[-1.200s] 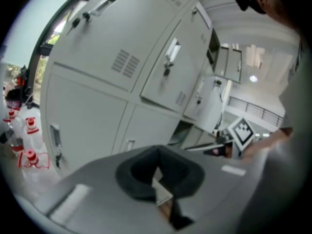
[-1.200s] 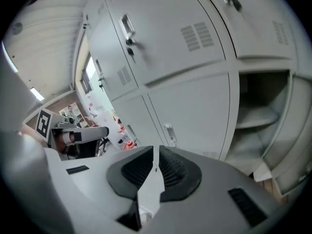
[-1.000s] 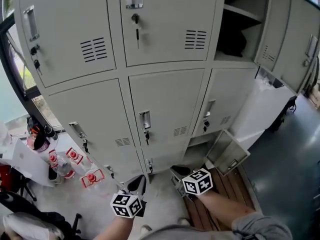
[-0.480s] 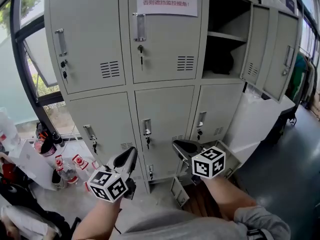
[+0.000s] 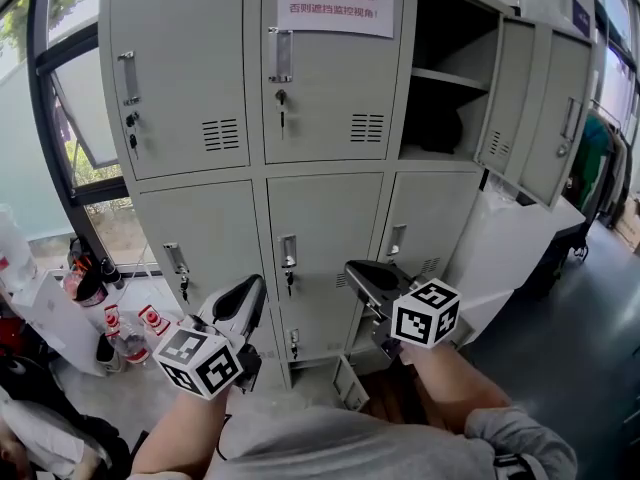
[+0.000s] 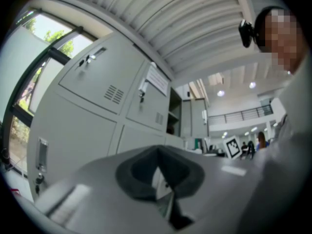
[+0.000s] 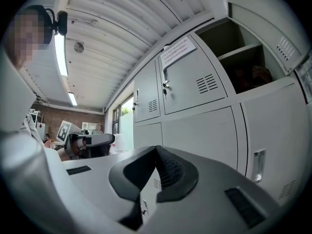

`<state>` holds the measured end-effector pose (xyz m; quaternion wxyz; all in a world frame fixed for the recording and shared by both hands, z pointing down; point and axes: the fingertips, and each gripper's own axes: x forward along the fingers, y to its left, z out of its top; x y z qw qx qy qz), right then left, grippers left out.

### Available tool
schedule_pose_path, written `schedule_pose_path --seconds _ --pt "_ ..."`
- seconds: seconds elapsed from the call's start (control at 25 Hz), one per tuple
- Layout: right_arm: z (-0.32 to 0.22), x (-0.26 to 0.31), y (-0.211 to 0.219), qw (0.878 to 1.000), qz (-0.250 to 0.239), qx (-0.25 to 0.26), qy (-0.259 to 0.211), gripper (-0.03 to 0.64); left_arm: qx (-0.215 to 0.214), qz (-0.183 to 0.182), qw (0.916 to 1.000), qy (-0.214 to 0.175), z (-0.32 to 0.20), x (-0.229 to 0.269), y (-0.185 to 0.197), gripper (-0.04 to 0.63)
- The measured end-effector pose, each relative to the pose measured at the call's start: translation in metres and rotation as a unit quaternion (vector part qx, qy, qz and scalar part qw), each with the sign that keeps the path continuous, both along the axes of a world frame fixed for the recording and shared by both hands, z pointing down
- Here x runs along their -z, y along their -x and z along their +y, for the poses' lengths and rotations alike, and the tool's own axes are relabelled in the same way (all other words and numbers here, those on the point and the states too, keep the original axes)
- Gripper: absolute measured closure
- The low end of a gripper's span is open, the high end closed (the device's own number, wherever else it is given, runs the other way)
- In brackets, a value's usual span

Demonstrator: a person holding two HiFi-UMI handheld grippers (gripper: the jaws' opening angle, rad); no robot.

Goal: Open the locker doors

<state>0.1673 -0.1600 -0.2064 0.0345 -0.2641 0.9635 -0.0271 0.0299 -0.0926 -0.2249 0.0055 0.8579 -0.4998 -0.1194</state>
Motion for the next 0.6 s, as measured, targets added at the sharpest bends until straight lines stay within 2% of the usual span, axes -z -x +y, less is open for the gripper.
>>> schedule_pose_path --seconds 0.12,0.6 --pt "-0.0029 -0.0040 -0.0021 1.000 -0.010 0.002 0.012 0.609 0.003 0.006 1.0000 0.003 -0.0004 -0.0017 0.0028 0.591" --pt "-0.0093 -0.0103 -0.0050 1.000 0.003 -0.002 0.017 0.611 -0.004 0.006 0.9999 0.009 -0.0037 -0.0036 -0.0055 0.591"
